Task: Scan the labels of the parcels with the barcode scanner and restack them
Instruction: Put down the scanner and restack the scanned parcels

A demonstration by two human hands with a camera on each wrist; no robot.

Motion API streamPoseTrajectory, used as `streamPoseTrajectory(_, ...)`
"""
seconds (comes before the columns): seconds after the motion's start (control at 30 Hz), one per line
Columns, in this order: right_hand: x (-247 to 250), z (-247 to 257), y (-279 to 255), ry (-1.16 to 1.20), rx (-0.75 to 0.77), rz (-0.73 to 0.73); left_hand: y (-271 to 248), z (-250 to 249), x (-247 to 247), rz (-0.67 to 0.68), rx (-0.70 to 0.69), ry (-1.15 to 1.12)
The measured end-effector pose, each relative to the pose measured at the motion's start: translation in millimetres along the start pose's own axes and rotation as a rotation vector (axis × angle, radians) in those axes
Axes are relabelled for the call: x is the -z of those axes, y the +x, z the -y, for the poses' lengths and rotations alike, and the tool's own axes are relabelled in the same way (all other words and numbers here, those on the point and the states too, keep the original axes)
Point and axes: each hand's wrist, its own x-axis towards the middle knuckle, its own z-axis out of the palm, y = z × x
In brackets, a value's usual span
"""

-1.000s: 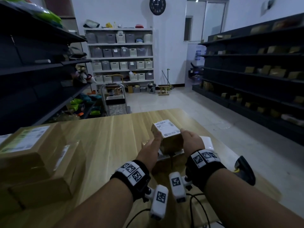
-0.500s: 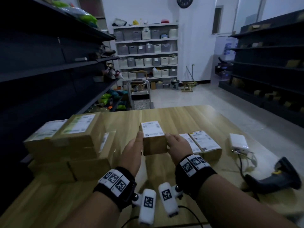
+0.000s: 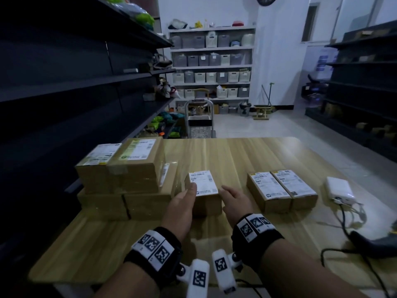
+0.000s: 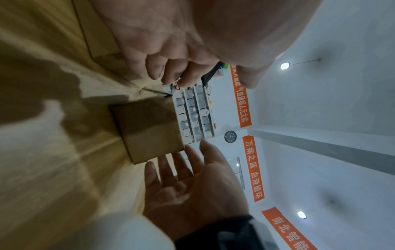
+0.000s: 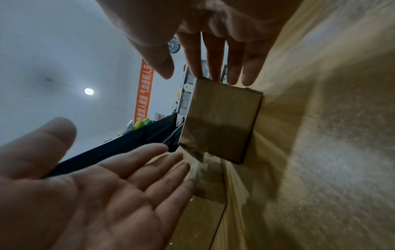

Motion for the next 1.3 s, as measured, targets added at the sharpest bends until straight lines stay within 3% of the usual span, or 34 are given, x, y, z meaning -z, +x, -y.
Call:
streamPoseTrajectory(0.37,-36.9,-2.2,-10.9,-0.035,0.075,0.105,-8.6,0.3,21.8,-0.039,0.004,-0.016)
streamPoseTrajectory(0.67,-25.8,4.1,-13.2,-0.006,0.059,0.097,-10.4,-2.7,19.1,-0.027,-0.035,-0.054)
streamPoseTrajectory(0.87,19.0,23.6,-6.3,0.051,0.11,-0.015,-4.8,-15.3,-7.5,0.022,-0.008,-0.066)
streamPoseTrajectory(1.07,106.9,44.2,14.1,0.041,0.154,-0.255,12.2,-12.9,-70.6,0.094,-0.006,-0.176)
streamPoseTrajectory(1.3,161.6,28.4,24.8,-0.08,0.057,-0.263,26.0,-13.2,-139.3,0.24,0.084,-0.121)
